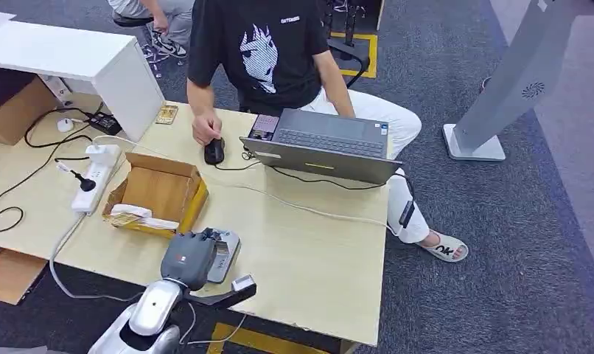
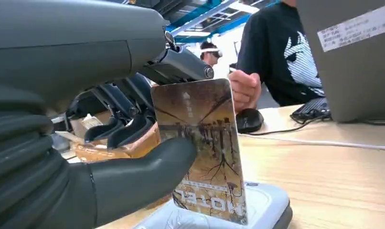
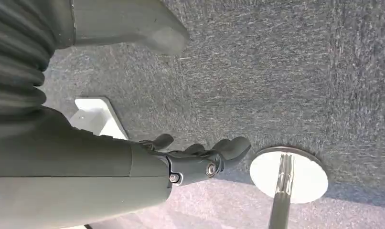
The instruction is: Pass the card to the sensor for recognition and then transmit it.
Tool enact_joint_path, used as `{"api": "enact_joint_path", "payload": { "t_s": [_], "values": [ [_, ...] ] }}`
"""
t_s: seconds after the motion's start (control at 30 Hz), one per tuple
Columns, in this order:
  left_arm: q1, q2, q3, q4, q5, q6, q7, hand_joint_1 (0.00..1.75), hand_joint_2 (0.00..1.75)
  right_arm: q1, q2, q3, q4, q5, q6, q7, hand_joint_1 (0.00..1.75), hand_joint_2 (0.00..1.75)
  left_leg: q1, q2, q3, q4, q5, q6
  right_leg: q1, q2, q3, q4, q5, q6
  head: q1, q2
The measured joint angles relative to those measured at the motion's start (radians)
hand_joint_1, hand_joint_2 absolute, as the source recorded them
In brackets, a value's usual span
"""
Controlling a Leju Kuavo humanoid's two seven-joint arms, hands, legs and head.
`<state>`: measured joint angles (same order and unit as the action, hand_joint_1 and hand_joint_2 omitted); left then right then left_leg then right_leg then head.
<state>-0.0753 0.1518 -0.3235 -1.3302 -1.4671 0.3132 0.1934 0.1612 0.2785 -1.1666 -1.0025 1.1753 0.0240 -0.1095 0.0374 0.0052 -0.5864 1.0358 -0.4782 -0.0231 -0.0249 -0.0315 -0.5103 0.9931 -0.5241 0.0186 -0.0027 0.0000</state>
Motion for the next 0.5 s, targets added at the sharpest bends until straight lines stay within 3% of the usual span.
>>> {"api": "enact_joint_path", "payload": {
  "t_s": [0.2,0.5],
  "values": [
    [-0.012,0.043,0.032,-0.092,0.04,0.016,-0.001,1.75,1.75,-0.006,0.0,-0.022,0.001,0.02,0.0,-0.013,0.0,1.75,0.0,0.0,0.0,0.0,0.001,0.001,0.0,0.0,0.0,0.0,0.0,0.0,0.0,0.0],
    [-0.105,0.141,0.175,-0.226,0.095,0.033,-0.04,1.75,1.75,-0.017,0.0,-0.051,0.006,0.064,-0.004,-0.023,0.0,1.75,0.0,0.0,0.0,0.0,0.001,0.0,0.0,0.0,0.0,0.001,0.0,0.0,0.0,0.0]
  ]
}}
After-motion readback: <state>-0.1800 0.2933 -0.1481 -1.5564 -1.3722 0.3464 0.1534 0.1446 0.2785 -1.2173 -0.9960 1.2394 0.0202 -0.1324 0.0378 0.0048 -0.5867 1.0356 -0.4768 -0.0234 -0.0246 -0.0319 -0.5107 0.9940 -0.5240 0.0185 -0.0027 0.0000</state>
